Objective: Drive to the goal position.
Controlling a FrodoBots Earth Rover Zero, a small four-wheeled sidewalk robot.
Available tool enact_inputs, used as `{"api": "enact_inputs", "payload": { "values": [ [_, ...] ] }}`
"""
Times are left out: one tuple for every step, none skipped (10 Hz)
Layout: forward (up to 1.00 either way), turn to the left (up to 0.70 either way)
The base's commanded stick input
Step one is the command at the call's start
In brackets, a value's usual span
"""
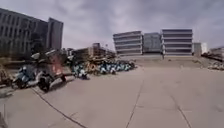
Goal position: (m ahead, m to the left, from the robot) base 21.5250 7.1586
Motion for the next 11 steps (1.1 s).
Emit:
{"api": "enact_inputs", "payload": {
  "values": [
    [1.0, 0.0],
    [1.0, 0.0],
    [1.0, 0.0],
    [1.0, -0.08],
    [1.0, -0.29],
    [1.0, -0.4],
    [1.0, -0.4],
    [1.0, -0.4],
    [1.0, -0.4],
    [1.0, -0.4],
    [1.0, -0.33]
  ]
}}
